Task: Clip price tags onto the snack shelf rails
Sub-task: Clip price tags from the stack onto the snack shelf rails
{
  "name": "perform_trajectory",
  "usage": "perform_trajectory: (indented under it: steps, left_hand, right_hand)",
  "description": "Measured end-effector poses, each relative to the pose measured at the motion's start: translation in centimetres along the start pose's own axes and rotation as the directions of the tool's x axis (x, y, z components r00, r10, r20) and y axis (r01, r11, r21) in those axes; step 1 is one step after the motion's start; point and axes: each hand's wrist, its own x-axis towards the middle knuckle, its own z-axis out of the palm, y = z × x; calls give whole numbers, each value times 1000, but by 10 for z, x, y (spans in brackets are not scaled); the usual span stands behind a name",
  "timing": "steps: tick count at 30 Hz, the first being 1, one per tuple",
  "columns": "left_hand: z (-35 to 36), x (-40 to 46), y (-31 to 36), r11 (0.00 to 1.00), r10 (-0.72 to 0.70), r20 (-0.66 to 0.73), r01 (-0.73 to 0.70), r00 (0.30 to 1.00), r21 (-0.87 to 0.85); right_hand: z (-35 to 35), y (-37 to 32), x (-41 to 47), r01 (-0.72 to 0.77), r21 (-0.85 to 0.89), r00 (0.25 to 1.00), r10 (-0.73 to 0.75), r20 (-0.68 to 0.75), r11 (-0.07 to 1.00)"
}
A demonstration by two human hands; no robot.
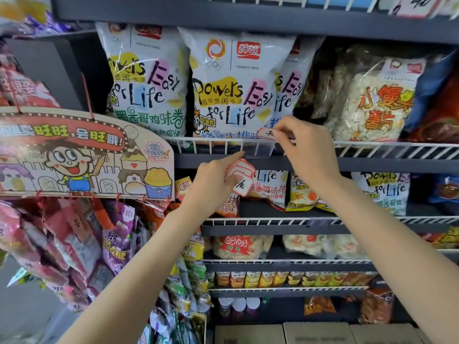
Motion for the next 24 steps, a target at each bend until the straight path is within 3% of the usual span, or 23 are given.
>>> perform_trajectory:
  steps: [3, 7, 11, 19, 24]
  left_hand:
    - [-3, 2, -4, 996, 25, 40, -28, 999, 88]
    - [-5, 1, -4, 996, 35, 60, -40, 998, 85]
    - [-8, 5, -5, 997, 51, 52, -54, 997, 62]
    - [-7, 4, -5, 997, 61, 35, -63, 997, 34]
    - [-7, 3, -5, 998, 53, 40, -54, 998, 27]
  right_hand:
    - [4, -9, 1, 111, -85, 994, -111, 3, 990]
    - [9, -9, 1, 103, -147, 984, -79, 160, 984]
    - [14, -10, -5, 153, -228, 976, -111, 187, 962]
    - [15, -10, -14, 282, -396, 959, -261, 107, 874]
    - [21, -10, -23, 204, -339, 978, -177, 108, 918]
